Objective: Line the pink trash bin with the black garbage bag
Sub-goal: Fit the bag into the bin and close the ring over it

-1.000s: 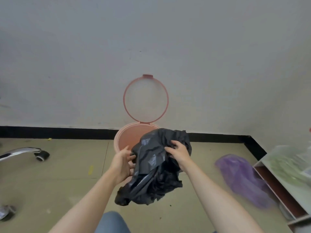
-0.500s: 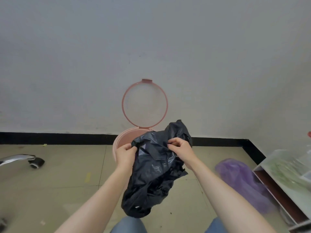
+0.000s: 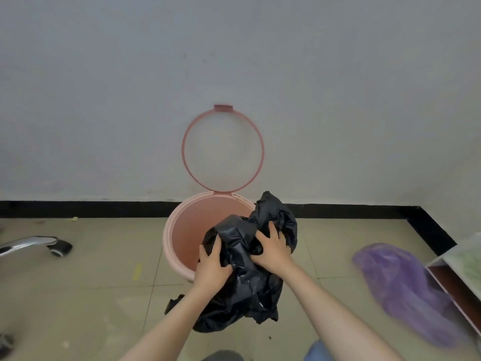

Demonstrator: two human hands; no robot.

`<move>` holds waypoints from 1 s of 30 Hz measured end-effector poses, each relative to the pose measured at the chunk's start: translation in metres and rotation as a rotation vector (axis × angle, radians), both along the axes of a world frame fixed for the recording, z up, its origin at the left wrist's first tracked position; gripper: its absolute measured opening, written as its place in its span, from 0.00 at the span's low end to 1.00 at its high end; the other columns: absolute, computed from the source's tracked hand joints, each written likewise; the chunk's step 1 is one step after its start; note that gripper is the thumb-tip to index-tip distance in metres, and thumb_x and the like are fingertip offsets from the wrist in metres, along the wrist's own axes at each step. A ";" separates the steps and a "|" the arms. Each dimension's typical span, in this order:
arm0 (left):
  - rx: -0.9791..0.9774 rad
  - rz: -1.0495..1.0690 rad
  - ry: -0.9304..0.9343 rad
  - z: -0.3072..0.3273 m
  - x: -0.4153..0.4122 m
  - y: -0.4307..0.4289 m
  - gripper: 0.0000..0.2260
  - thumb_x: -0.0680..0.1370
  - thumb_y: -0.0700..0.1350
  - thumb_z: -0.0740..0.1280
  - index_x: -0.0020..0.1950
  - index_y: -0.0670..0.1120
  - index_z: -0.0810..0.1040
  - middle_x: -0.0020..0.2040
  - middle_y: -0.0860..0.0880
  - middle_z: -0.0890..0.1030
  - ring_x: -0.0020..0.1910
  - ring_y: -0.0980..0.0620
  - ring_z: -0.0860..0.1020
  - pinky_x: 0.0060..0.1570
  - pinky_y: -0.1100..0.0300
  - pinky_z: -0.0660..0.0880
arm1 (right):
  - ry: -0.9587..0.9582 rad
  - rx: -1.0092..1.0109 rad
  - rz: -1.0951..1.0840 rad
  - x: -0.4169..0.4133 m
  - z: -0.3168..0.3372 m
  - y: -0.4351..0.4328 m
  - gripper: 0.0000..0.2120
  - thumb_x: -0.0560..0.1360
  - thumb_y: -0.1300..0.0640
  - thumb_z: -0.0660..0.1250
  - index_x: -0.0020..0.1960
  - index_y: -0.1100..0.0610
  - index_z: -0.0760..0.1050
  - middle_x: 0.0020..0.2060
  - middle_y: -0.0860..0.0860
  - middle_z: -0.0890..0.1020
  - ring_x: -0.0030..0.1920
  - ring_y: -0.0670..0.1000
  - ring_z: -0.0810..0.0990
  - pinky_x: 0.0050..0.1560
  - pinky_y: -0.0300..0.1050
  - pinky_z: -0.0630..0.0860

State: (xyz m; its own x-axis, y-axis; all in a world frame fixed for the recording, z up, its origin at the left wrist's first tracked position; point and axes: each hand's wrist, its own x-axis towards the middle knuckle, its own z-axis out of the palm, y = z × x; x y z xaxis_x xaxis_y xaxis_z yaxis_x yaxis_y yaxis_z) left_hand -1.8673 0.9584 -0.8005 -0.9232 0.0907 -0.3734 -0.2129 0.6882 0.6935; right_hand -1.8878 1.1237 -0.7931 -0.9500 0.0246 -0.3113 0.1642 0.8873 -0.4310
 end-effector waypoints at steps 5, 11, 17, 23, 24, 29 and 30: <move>0.245 0.222 0.149 0.024 -0.018 0.009 0.34 0.75 0.31 0.57 0.75 0.55 0.50 0.66 0.42 0.72 0.50 0.48 0.75 0.50 0.58 0.73 | 0.070 -0.116 0.126 -0.024 -0.001 0.014 0.31 0.75 0.67 0.59 0.72 0.45 0.57 0.76 0.55 0.49 0.63 0.61 0.71 0.56 0.48 0.73; -0.118 0.230 0.998 0.061 -0.035 -0.012 0.30 0.66 0.22 0.62 0.65 0.41 0.72 0.50 0.41 0.74 0.49 0.50 0.68 0.47 0.58 0.68 | 0.418 -0.439 0.193 -0.056 0.036 0.011 0.29 0.70 0.68 0.55 0.68 0.48 0.65 0.67 0.50 0.71 0.62 0.54 0.71 0.59 0.41 0.65; -0.452 -0.229 0.002 0.014 -0.047 -0.024 0.19 0.76 0.43 0.58 0.66 0.39 0.70 0.73 0.39 0.60 0.72 0.37 0.57 0.70 0.47 0.60 | -0.221 0.211 0.567 -0.059 -0.004 -0.003 0.21 0.72 0.64 0.55 0.62 0.49 0.68 0.65 0.61 0.69 0.70 0.61 0.58 0.70 0.64 0.50; -0.434 -0.331 -0.285 -0.004 -0.053 -0.026 0.14 0.78 0.50 0.57 0.41 0.41 0.72 0.33 0.48 0.68 0.34 0.48 0.68 0.36 0.57 0.63 | -0.236 0.192 0.570 -0.064 -0.006 -0.022 0.17 0.76 0.57 0.55 0.64 0.54 0.70 0.66 0.58 0.72 0.66 0.62 0.69 0.64 0.61 0.63; -0.418 -0.335 -0.270 -0.003 -0.053 -0.027 0.14 0.78 0.49 0.58 0.47 0.38 0.75 0.35 0.47 0.70 0.36 0.47 0.69 0.39 0.58 0.63 | -0.105 0.177 0.535 -0.063 -0.003 -0.023 0.13 0.77 0.54 0.56 0.56 0.56 0.74 0.60 0.60 0.76 0.61 0.62 0.73 0.54 0.55 0.68; -0.308 -0.192 -0.087 -0.007 -0.057 -0.038 0.16 0.74 0.32 0.58 0.60 0.40 0.75 0.62 0.41 0.76 0.63 0.42 0.73 0.56 0.54 0.71 | 0.151 0.243 0.411 -0.056 0.003 -0.014 0.19 0.76 0.43 0.54 0.62 0.49 0.72 0.68 0.55 0.70 0.70 0.56 0.61 0.67 0.57 0.60; -0.280 -0.122 -0.010 -0.006 -0.061 -0.041 0.19 0.74 0.30 0.57 0.63 0.41 0.74 0.66 0.42 0.74 0.66 0.42 0.70 0.61 0.54 0.69 | 0.083 0.272 0.420 -0.058 0.005 -0.010 0.20 0.76 0.40 0.54 0.64 0.46 0.71 0.71 0.54 0.66 0.73 0.56 0.57 0.70 0.58 0.56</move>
